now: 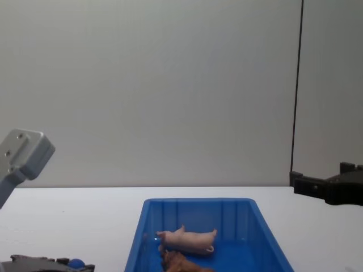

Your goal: Pick up the two dolls from the table and place them into the box.

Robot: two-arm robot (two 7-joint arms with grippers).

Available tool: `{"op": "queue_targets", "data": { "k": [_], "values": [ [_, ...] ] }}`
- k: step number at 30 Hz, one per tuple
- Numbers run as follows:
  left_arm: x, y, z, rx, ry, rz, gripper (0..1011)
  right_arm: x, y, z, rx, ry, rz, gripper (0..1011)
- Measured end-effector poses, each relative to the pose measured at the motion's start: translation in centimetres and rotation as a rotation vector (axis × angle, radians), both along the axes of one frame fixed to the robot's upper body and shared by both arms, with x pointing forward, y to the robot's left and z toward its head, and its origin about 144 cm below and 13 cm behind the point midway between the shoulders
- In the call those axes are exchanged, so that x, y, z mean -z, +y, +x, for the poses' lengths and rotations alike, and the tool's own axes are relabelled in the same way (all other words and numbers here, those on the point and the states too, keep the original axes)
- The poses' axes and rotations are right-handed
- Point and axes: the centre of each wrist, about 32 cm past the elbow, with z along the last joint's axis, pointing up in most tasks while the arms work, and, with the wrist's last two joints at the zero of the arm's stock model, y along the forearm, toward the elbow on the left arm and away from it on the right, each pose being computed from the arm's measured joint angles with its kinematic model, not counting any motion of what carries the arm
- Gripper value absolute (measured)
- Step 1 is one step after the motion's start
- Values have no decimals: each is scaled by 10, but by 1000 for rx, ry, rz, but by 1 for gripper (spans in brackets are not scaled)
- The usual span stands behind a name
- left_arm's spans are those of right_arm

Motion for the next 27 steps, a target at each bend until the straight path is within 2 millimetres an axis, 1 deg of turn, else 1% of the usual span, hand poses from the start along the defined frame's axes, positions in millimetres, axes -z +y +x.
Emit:
{"op": "queue_targets", "data": {
  "k": [1,2,5,12,16,21,26,27],
  "values": [
    [0,0,0,0,0,0,473,0,0,0,0,0,0,1001],
    [1,0,0,1,0,1,413,0,0,0,0,0,0,1001],
    [2,0,-1,3,-3,1,341,0,0,0,0,0,0,1001],
    [1,0,-2,11,-26,3,294,0,0,0,0,0,0,1001],
    [-3,0,-2,20,-60,4,265,0,0,0,0,0,0,1001],
    [-10,0,-2,34,-106,4,240,0,0,0,0,0,0,1001],
    [-24,-2,1,71,-181,1,215,0,0,0,0,0,0,1001],
    [-24,-2,1,71,-181,1,208,0,0,0,0,0,0,1001]
  ]
}}
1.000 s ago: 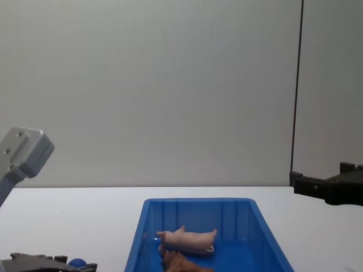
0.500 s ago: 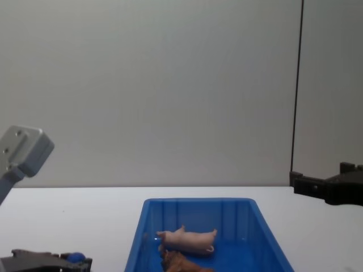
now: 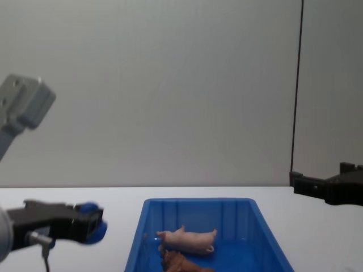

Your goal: Pick up the two dolls from the table and place them into the box.

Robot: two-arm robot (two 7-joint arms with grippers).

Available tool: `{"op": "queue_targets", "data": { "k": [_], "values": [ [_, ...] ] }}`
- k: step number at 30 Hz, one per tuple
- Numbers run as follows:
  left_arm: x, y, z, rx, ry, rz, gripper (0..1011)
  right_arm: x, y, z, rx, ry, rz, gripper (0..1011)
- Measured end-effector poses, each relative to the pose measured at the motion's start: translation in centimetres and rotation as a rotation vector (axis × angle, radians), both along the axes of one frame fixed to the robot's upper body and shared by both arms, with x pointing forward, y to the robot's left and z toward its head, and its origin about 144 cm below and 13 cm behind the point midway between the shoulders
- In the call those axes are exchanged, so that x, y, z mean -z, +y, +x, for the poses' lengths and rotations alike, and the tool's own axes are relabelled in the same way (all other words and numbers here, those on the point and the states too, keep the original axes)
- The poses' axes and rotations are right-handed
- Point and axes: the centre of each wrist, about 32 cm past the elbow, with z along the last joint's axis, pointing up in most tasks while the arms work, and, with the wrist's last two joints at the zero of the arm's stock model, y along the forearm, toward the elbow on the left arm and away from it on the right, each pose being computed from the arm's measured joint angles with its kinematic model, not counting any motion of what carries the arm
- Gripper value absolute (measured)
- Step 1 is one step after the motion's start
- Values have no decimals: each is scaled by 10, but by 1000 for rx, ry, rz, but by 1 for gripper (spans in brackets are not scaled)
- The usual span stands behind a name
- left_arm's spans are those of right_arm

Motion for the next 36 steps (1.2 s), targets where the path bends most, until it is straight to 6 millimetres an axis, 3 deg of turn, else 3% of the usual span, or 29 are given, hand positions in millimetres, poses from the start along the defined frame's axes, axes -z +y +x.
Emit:
{"op": "queue_targets", "data": {
  "k": [10,25,36],
  "values": [
    [-23,-9,9,115,-112,-26,151,0,0,0,0,0,0,1001],
    [-38,-35,23,305,-174,-91,86,0,0,0,0,0,0,1001],
    [-40,-51,32,387,-174,-103,379,0,0,0,0,0,0,1001]
  ]
}}
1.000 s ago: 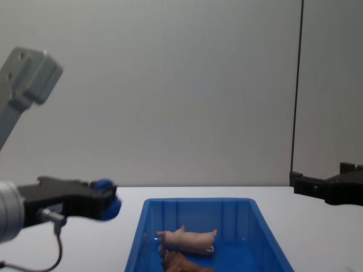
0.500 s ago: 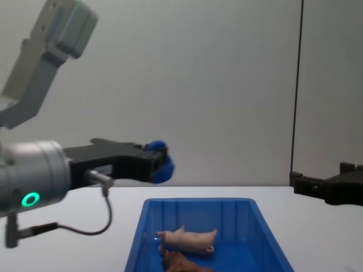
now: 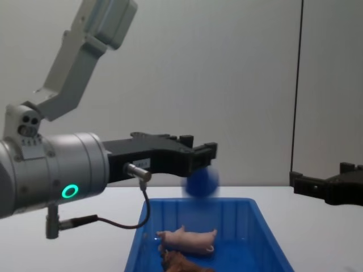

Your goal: Pick up the two dolls from the table and place them into the box.

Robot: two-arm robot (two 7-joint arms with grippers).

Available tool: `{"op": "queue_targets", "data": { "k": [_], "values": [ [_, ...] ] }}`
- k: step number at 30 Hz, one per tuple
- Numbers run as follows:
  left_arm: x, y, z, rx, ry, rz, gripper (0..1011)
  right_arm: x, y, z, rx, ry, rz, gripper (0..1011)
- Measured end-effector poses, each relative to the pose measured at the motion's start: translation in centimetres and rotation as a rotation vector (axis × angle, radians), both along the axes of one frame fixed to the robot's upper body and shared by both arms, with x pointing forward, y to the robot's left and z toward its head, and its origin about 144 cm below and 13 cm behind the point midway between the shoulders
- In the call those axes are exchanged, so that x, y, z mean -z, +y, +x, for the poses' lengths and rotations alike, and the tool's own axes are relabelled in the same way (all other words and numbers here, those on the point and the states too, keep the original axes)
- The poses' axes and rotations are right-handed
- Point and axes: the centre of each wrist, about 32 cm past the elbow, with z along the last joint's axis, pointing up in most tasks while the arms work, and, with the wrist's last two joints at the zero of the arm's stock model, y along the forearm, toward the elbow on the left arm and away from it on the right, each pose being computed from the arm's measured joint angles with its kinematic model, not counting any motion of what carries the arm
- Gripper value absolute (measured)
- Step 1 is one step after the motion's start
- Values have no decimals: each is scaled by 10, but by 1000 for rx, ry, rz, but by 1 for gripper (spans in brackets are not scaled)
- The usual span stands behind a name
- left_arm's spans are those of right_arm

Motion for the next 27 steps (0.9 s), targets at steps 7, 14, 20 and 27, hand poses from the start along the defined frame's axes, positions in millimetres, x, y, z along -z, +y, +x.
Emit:
{"op": "queue_targets", "data": {
  "k": [7,14,20,27],
  "values": [
    [-1,-5,3,22,0,1,618,0,0,0,0,0,0,1001],
    [-1,-8,5,35,0,2,835,0,0,0,0,0,0,1001],
    [-1,-9,5,42,0,2,979,0,0,0,0,0,0,1001],
    [-1,-10,6,46,1,3,1001,0,0,0,0,0,0,1001]
  ]
}}
